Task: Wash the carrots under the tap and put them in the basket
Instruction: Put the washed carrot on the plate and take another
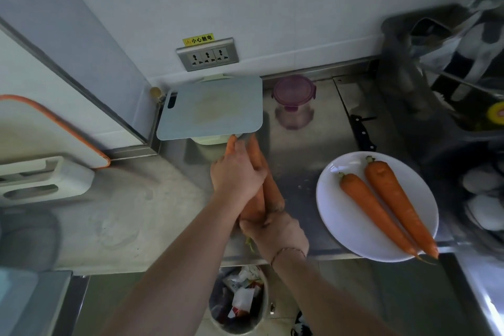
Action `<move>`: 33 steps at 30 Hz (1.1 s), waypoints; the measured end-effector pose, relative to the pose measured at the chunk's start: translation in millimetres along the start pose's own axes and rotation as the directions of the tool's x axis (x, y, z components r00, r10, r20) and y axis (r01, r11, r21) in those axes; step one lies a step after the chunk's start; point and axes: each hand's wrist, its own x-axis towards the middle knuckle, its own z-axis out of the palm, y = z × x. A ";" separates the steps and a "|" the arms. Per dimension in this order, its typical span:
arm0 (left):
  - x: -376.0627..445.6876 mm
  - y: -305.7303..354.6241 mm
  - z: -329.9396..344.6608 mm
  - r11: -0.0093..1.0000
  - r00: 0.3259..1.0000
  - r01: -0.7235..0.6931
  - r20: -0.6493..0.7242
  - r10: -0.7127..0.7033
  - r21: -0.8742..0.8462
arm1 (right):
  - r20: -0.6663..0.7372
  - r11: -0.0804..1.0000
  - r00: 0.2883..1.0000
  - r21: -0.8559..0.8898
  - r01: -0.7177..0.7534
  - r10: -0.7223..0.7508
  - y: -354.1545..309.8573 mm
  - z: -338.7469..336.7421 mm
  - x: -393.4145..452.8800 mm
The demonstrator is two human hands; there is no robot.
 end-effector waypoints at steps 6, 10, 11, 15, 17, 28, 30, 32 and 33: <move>-17.3 6.2 -21.6 0.931 0.983 0.176 0.103 -0.151 -0.320 | -0.189 0.992 0.975 0.000 0.123 -0.120 33.8 -28.3 -31.4; -50.2 41.1 -23.1 0.690 0.959 0.269 0.255 -0.125 -0.672 | -0.378 0.985 0.910 -0.037 0.168 -0.170 76.5 -62.7 -58.8; -60.4 53.4 -22.9 0.608 0.951 0.297 0.285 -0.120 -0.736 | -0.425 0.983 0.888 -0.017 0.183 -0.173 85.8 -68.4 -66.7; -99.7 99.4 -15.0 0.426 0.945 0.318 0.321 -0.067 -0.847 | -0.485 0.967 0.872 0.187 0.174 -0.063 128.8 -92.8 -100.8; -123.2 126.0 -10.4 0.414 0.926 0.329 0.376 0.034 -0.849 | -0.486 0.909 0.874 0.366 0.197 0.007 159.4 -106.9 -120.8; -286.4 300.2 65.6 0.490 0.658 0.394 0.611 0.440 -0.777 | -0.250 0.521 0.939 0.848 0.095 0.236 372.0 -181.8 -246.7; -319.9 328.1 83.4 0.514 0.602 0.394 0.637 0.482 -0.762 | -0.278 0.547 0.921 0.832 0.089 0.272 406.4 -187.6 -267.6; -349.2 353.7 98.5 0.529 0.564 0.396 0.653 0.505 -0.751 | -0.308 0.556 0.899 0.826 0.090 0.312 440.4 -191.6 -284.7; -361.0 365.2 104.8 0.537 0.545 0.394 0.661 0.516 -0.745 | -0.325 0.579 0.889 0.811 0.086 0.323 456.4 -193.4 -290.9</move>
